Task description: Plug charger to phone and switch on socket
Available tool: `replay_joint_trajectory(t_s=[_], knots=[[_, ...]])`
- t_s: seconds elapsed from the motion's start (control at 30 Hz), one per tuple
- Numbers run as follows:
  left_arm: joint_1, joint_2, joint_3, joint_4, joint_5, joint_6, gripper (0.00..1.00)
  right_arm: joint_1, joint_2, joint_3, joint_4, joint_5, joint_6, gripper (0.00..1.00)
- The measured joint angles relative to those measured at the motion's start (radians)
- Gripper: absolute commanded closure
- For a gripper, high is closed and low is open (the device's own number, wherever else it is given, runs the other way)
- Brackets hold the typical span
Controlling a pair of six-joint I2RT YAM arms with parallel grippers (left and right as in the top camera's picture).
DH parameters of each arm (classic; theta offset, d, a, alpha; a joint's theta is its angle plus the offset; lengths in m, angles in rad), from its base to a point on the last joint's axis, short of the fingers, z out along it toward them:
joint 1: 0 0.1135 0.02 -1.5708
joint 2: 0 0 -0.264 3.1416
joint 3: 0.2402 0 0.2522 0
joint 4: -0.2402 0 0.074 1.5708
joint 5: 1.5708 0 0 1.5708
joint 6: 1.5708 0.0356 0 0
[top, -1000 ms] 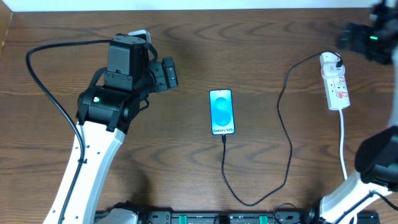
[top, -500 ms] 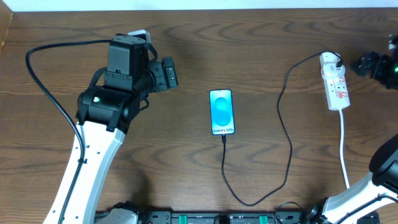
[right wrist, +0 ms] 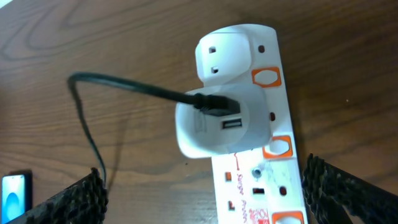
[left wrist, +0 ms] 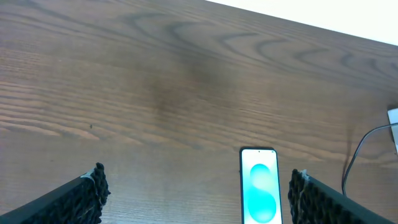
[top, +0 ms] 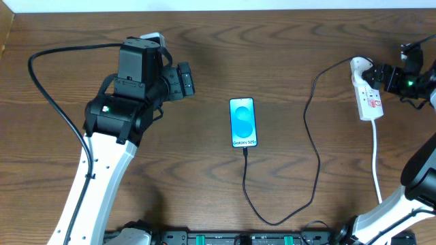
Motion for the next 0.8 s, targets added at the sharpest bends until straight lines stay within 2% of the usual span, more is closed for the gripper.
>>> replay_joint_trajectory(t_s=[0.4, 0.8], knots=[[0.000, 0.000, 0.000, 0.000, 0.000, 0.000, 0.07, 0.027, 0.087, -0.001, 0.065, 0.010, 0.005, 0.01], [0.000, 0.000, 0.000, 0.000, 0.000, 0.000, 0.07, 0.054, 0.093, -0.001, 0.074, 0.032, 0.030, 0.01]])
